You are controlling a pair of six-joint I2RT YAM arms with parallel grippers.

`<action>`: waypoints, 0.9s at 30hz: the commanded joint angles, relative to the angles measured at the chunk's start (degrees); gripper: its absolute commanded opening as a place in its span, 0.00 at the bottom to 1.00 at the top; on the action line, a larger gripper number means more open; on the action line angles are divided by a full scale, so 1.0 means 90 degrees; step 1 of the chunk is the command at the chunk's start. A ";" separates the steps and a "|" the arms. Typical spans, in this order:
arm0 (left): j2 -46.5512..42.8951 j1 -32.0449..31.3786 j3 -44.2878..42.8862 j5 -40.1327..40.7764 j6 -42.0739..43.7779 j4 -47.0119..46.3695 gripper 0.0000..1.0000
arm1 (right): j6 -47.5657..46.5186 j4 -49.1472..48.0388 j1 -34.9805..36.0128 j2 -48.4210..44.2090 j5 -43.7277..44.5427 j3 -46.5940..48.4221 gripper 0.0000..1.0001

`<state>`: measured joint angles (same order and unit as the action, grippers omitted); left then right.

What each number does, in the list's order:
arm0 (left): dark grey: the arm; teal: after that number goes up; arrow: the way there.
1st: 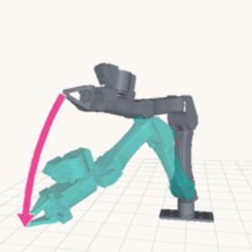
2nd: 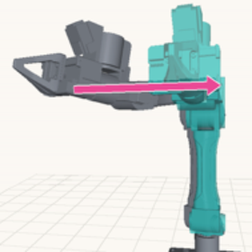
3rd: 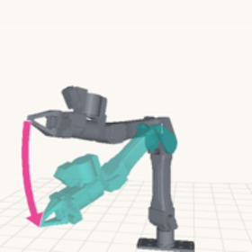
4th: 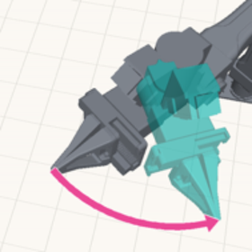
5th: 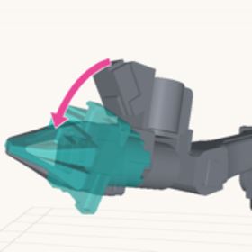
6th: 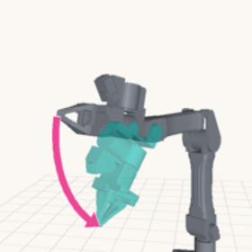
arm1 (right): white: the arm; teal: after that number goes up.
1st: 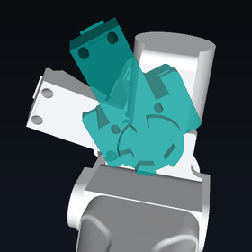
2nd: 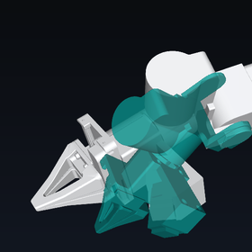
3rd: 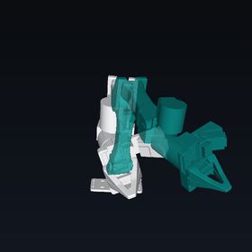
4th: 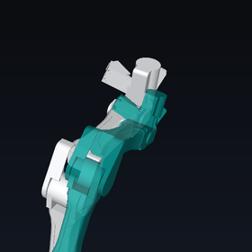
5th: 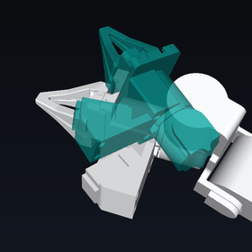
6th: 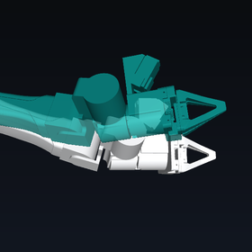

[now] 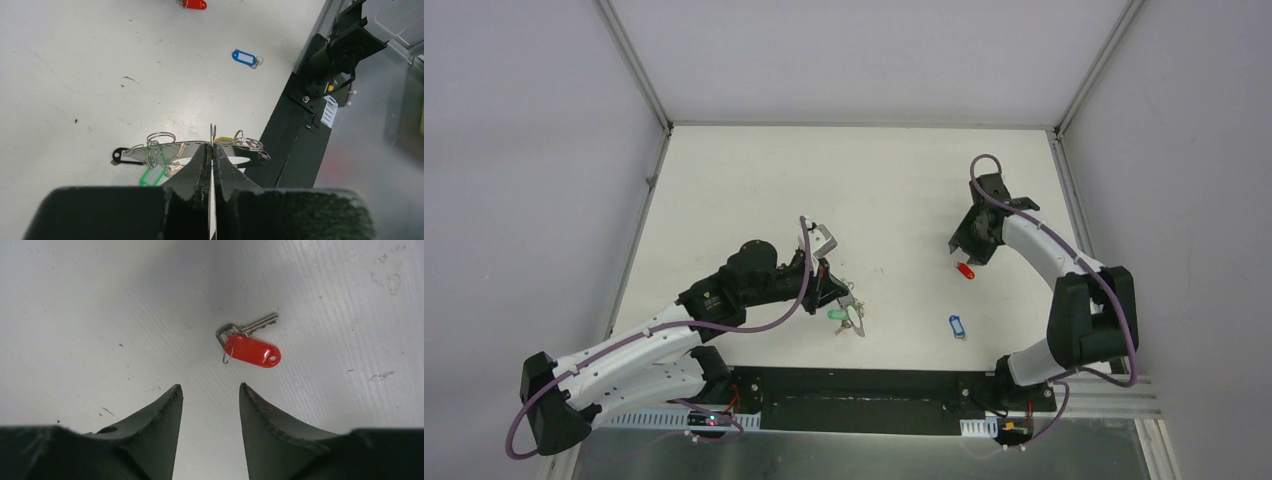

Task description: Put the keys on the keyring

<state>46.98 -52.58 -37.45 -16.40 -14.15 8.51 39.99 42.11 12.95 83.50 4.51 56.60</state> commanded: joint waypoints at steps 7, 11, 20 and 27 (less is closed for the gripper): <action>-0.0025 -0.0061 0.0050 0.0167 -0.0063 -0.0496 0.00 | 0.0124 0.0692 -0.0026 0.1105 0.0262 0.0963 0.40; -0.0032 -0.0064 0.0073 0.0187 -0.0049 -0.0502 0.00 | 0.0152 0.0679 -0.0018 0.1178 0.0394 0.0908 0.41; -0.0041 -0.0061 0.0117 0.0203 -0.0048 -0.0506 0.00 | 0.0312 0.0488 -0.0028 0.1469 0.0522 0.0785 0.31; -0.0087 -0.0065 0.0129 0.0211 -0.0049 -0.0478 0.00 | 0.0343 0.0458 -0.0029 0.1707 0.0475 0.0906 0.19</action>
<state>47.13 -52.58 -36.58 -15.03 -14.17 7.62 41.98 46.59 12.93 98.61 7.97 62.78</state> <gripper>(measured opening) 0.009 0.212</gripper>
